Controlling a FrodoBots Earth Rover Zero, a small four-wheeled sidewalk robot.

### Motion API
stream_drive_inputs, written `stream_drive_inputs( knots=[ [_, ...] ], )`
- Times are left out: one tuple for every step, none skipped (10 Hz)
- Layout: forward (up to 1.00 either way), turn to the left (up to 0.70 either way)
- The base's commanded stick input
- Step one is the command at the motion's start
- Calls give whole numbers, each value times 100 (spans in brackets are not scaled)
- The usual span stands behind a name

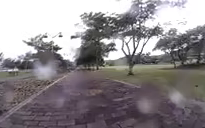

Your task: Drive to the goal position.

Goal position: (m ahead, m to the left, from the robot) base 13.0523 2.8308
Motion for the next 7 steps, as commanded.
stream_drive_inputs(
  knots=[
    [70,0],
    [70,0],
    [70,0],
    [70,0],
    [70,0],
    [70,0],
    [70,0]
  ],
)
